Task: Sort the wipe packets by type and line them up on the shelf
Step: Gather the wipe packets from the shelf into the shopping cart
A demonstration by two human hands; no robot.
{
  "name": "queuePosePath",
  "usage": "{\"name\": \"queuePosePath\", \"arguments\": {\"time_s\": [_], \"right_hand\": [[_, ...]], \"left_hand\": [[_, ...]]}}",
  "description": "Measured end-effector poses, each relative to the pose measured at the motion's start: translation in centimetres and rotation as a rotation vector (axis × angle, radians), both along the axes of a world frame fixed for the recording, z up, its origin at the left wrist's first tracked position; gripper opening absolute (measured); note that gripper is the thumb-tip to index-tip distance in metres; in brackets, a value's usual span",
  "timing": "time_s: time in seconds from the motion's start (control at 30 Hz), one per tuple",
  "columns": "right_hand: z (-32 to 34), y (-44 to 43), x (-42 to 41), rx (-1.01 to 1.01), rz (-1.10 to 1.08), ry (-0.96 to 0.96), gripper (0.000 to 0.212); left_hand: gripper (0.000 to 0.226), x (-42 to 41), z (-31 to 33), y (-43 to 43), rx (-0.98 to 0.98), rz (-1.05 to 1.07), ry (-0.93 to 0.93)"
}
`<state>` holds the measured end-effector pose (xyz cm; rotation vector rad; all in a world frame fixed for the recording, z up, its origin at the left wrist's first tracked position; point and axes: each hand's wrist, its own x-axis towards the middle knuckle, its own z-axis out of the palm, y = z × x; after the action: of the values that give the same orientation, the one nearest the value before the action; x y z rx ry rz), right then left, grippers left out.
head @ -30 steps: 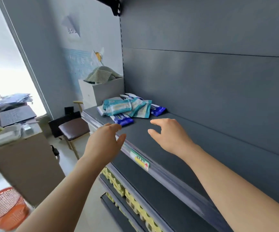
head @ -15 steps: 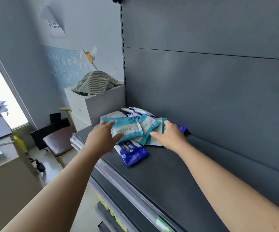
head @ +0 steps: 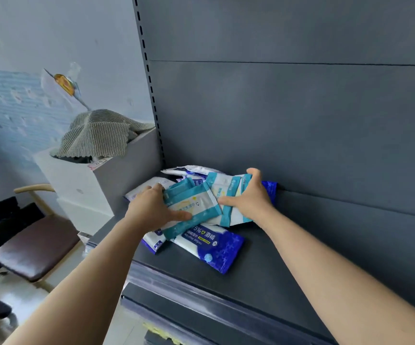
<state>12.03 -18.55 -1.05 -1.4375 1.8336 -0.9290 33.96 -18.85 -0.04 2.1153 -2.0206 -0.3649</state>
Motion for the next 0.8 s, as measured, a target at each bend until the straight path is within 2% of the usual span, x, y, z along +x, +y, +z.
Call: {"name": "queuePosePath", "arguments": {"time_s": [0.17, 0.27, 0.3, 0.43, 0.57, 0.7, 0.8], "right_hand": [[1.9, 1.5, -0.5, -0.177, -0.113, -0.180, 0.110], [3.1, 2.6, -1.2, -0.123, -0.121, -0.194, 0.112], [3.1, 3.0, -1.4, -0.085, -0.109, -0.188, 0.105], [2.4, 5.0, -1.2, 0.066, 0.089, -0.297, 0.035], [1.4, 6.3, 0.5, 0.169, 0.211, -0.244, 0.021], [0.8, 6.7, 1.8, 0.208, 0.231, -0.195, 0.024], [0.6, 7.2, 2.1, 0.195, 0.212, -0.249, 0.028]], "left_hand": [[0.061, 0.4, 0.7, 0.0, -0.086, 0.005, 0.311], [0.055, 1.4, 1.4, 0.2, -0.129, 0.030, 0.458], [0.056, 1.9, 1.6, 0.3, -0.134, 0.055, 0.515], [0.070, 4.0, 1.6, 1.4, 0.013, 0.166, 0.802], [0.060, 4.8, 0.8, 3.1, 0.176, 0.111, 0.699], [0.076, 4.6, 0.8, 3.8, 0.180, 0.064, 0.564], [0.084, 4.4, 0.9, 4.1, 0.174, 0.115, 0.620]]}}
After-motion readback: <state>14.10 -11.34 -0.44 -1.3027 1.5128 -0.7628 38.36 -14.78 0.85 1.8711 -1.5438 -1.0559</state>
